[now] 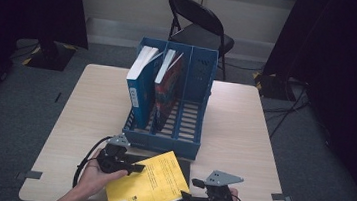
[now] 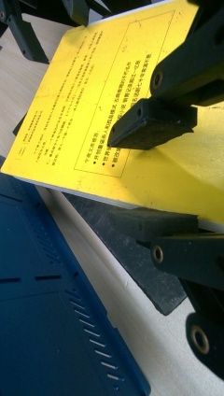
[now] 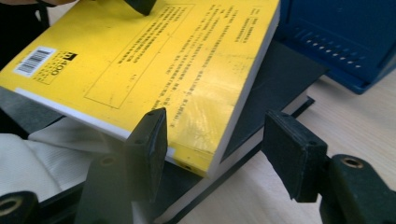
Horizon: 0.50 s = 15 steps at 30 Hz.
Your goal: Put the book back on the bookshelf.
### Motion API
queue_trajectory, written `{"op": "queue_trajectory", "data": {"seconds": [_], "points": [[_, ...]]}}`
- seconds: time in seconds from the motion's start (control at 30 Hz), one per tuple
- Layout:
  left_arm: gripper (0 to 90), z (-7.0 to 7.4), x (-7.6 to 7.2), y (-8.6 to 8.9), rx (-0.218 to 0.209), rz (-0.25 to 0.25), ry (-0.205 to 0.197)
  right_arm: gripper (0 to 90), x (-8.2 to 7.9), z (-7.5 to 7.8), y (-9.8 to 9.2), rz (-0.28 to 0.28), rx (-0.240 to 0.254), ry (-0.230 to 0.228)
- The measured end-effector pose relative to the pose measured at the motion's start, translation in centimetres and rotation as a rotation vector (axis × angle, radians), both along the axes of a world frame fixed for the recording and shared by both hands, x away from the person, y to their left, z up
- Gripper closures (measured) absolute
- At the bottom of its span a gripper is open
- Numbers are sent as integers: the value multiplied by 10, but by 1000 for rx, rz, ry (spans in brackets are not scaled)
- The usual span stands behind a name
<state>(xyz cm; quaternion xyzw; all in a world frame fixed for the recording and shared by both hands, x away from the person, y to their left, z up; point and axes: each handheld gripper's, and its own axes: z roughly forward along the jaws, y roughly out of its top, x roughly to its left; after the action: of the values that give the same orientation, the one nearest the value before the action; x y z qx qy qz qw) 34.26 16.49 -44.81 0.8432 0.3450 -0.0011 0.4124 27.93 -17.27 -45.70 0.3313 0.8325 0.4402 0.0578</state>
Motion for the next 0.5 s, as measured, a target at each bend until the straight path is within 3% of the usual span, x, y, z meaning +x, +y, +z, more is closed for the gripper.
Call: {"op": "queue_trajectory", "data": {"seconds": [0.17, 0.5], "points": [[586, -2, 0, 1, -19, 17, 10, 362, -3, -1, 4, 30, -20, -2], [589, -1, -5, 5, -10, 31, 18, 389, 2, -3, 2, 55, -3, 13]]}}
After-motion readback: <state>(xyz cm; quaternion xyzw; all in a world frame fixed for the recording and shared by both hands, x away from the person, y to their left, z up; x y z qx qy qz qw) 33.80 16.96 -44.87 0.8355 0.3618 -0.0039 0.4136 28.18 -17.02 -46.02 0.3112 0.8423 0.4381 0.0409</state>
